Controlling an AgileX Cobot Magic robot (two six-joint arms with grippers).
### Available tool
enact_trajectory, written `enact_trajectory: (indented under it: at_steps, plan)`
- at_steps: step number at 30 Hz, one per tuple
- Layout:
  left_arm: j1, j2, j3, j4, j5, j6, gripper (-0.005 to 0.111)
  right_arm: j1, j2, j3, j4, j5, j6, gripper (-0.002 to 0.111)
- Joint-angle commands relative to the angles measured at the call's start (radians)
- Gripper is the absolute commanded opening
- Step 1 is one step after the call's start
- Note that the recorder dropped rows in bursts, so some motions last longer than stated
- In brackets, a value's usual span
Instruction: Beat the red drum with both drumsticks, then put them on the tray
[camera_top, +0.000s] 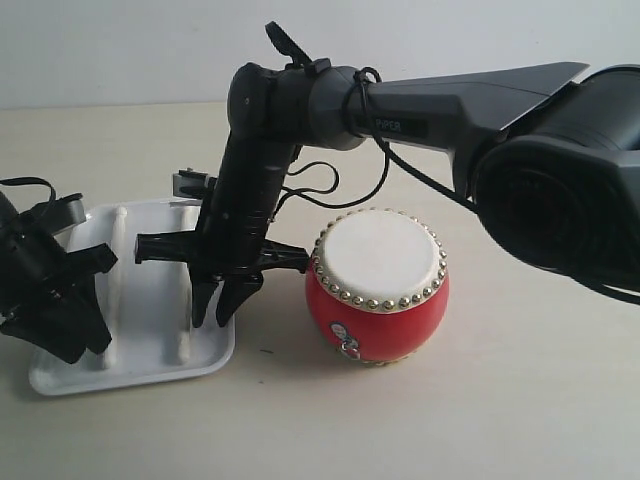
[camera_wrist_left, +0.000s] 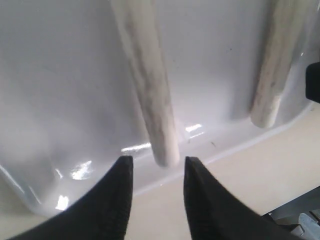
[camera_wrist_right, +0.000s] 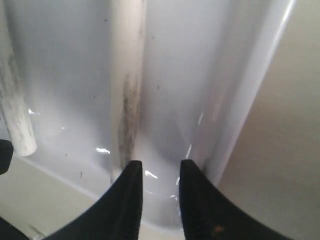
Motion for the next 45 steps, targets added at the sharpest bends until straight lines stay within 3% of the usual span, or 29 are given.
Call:
enact_trajectory:
  at_steps: [1, 5, 7, 10, 15, 21, 24, 28, 31, 37, 42, 45]
  plan:
    - [0.002, 0.001, -0.005, -0.009, -0.010, 0.002, 0.039, 0.002, -0.002, -0.008, -0.008, -0.004, -0.006, 0.027]
    - [0.002, -0.013, -0.006, 0.008, 0.008, 0.005, 0.039, 0.002, -0.017, -0.008, -0.036, -0.004, -0.010, 0.026]
    - [0.002, -0.052, -0.006, 0.037, 0.018, 0.005, 0.033, 0.002, -0.070, -0.008, -0.126, -0.004, -0.010, 0.023]
    - [0.002, -0.193, -0.001, -0.026, -0.004, 0.044, 0.000, 0.002, -0.235, -0.001, -0.330, -0.004, -0.043, 0.005]
    - [0.002, -0.527, 0.141, -0.126, -0.190, 0.113, 0.000, 0.002, -0.489, 0.140, -0.360, -0.074, -0.089, 0.000]
    - [0.002, -1.002, 0.432, -0.135, -0.464, 0.122, 0.000, 0.055, -0.846, 0.511, -0.435, -0.330, -0.107, 0.000]
    - [-0.002, -1.257, 0.534, -0.154, -0.474, 0.120, 0.000, 0.071, -1.046, 0.744, -0.453, -0.476, -0.095, 0.000]
    - [-0.058, -1.448, 0.631, -0.172, -0.469, 0.049, 0.000, 0.071, -1.325, 1.056, -0.427, -0.620, -0.082, 0.000]
    - [-0.072, -1.588, 0.639, -0.190, -0.507, 0.047, 0.000, 0.071, -1.529, 1.223, -0.429, -0.671, -0.070, 0.000]
    - [-0.068, -1.832, 0.618, -0.160, -0.515, 0.049, 0.000, 0.071, -1.908, 1.376, -0.540, -0.633, -0.015, 0.000]
    - [-0.068, -1.902, 0.652, -0.078, -0.522, 0.049, 0.000, 0.071, -2.090, 1.458, -0.738, -0.628, 0.000, 0.000]
    - [-0.068, -1.903, 0.673, -0.082, -0.533, 0.049, 0.000, 0.071, -2.123, 1.513, -0.747, -0.638, 0.000, 0.000]
